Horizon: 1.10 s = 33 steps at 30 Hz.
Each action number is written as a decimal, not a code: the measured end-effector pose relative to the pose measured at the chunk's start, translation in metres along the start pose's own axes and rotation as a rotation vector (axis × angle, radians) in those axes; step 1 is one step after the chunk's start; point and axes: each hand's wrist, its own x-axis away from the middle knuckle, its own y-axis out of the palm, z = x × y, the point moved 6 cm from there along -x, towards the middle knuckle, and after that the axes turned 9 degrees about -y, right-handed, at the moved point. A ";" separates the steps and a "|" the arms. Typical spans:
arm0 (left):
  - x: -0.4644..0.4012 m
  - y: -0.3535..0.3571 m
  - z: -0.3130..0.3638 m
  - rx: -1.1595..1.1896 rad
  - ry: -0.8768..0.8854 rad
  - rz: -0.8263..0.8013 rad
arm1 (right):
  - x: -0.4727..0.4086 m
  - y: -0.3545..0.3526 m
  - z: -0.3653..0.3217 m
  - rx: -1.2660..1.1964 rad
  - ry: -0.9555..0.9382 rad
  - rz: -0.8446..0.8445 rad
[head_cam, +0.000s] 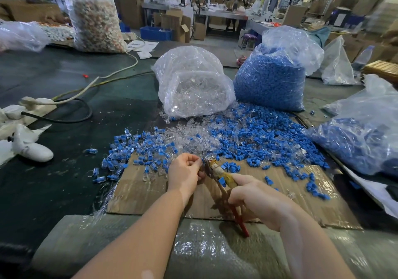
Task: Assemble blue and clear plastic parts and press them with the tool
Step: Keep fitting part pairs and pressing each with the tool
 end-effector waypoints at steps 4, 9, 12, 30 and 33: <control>0.000 0.000 0.000 -0.013 0.004 -0.004 | -0.002 0.002 0.001 0.004 0.006 0.009; 0.000 0.000 0.001 -0.026 0.021 0.001 | -0.007 0.006 0.003 -0.022 -0.017 0.039; 0.001 0.000 0.000 -0.035 0.034 0.006 | -0.008 0.005 0.003 -0.011 -0.043 0.046; 0.000 0.001 -0.002 0.019 0.060 0.004 | -0.004 0.001 0.009 -0.458 -0.049 0.124; -0.001 0.000 -0.003 0.026 0.068 0.021 | -0.006 0.002 0.004 -0.308 -0.112 0.174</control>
